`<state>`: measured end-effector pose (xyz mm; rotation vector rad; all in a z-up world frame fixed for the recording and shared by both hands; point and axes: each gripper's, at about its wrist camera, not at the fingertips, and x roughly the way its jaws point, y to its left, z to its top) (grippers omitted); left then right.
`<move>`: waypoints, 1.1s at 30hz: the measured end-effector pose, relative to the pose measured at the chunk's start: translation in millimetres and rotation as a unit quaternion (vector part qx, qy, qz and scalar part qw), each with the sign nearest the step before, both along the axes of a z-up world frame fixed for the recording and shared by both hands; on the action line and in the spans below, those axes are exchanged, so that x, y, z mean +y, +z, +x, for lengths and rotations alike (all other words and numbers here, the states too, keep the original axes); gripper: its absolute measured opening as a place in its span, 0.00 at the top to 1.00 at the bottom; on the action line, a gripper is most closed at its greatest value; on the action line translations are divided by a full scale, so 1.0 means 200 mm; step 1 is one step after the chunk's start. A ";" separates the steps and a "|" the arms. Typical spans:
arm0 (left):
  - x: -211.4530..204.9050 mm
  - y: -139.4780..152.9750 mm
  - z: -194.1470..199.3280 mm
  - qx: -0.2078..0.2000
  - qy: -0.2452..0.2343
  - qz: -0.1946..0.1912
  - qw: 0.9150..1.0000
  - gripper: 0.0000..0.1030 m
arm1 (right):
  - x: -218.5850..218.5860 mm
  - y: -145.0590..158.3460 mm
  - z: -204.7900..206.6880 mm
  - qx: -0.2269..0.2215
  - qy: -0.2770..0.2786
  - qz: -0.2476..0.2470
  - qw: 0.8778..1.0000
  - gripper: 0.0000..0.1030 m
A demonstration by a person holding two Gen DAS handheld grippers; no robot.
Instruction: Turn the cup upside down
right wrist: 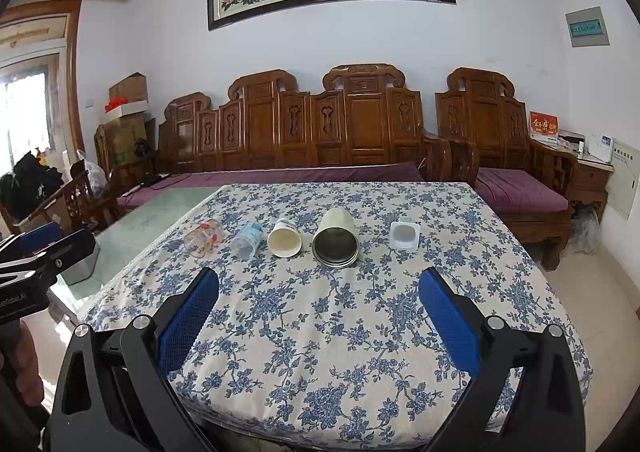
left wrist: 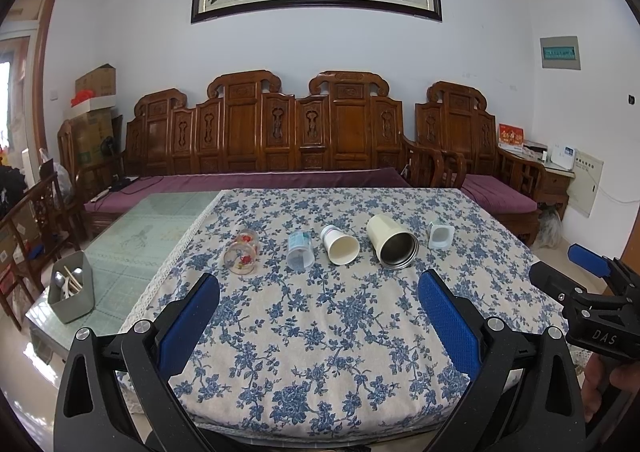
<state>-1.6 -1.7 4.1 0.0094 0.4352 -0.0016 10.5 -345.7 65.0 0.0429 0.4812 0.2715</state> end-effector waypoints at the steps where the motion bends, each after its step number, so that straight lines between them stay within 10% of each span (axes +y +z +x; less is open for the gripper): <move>1: -0.01 0.01 0.00 0.000 0.000 0.000 1.000 0.07 | 0.00 0.00 0.00 0.000 0.000 0.000 1.000 0.02; 33: -0.01 0.06 -0.02 -0.006 -0.003 -0.001 1.000 0.07 | 0.02 0.03 -0.01 -0.004 0.000 0.001 1.000 0.02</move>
